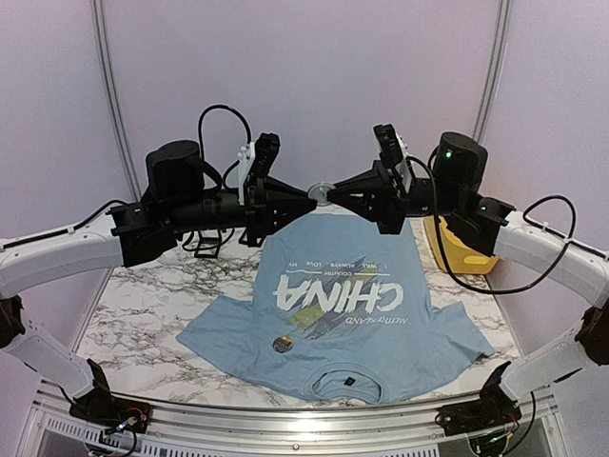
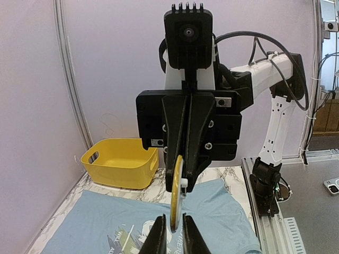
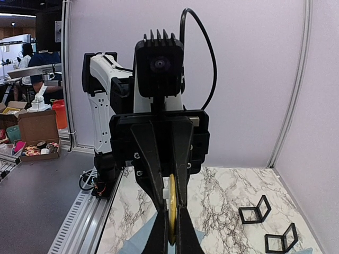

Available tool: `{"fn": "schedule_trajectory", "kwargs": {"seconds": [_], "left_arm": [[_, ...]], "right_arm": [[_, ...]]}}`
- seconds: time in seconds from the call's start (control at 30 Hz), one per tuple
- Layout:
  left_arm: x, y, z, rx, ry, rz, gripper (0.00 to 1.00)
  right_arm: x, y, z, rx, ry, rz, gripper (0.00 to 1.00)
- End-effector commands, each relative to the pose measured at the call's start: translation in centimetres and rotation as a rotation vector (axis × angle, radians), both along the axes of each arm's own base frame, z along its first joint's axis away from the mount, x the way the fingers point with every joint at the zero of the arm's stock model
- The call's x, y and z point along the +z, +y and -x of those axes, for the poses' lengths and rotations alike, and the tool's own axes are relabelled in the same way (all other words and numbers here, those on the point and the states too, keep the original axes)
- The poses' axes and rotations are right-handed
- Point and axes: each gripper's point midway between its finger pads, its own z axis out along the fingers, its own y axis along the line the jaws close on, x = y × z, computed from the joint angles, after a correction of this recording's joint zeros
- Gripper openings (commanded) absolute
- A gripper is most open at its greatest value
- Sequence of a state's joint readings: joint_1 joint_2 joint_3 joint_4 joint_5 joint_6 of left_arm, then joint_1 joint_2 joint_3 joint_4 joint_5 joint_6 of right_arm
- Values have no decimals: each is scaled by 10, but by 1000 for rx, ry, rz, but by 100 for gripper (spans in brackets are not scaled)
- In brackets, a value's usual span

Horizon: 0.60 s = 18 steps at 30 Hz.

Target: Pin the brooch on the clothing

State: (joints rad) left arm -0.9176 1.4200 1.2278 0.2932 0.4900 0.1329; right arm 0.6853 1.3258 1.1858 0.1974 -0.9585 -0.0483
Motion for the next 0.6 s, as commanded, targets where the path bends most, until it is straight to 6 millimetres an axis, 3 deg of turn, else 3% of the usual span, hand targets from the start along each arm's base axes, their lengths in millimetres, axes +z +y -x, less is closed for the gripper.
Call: {"fn": "schedule_trajectory", "kwargs": {"seconds": [0.0,0.1,0.3,0.43,0.57], "left_arm": [[37,8,12,-24,-52,87,7],[38,9,13,-26,-54,92,0],[34,9,12,-19,-58,89,0],[28,10,4,27,-62,78,0],[24,10,3,31,-63,70,0]], "right_arm": [[9,1,4,3,-12,-5,0],[7,1,3,-3,-8,3,0],[2,2,0,-15,2,26,0],[2,2,0,-15,2,27,24],[0,4,-2,-23,15,24,25]]}}
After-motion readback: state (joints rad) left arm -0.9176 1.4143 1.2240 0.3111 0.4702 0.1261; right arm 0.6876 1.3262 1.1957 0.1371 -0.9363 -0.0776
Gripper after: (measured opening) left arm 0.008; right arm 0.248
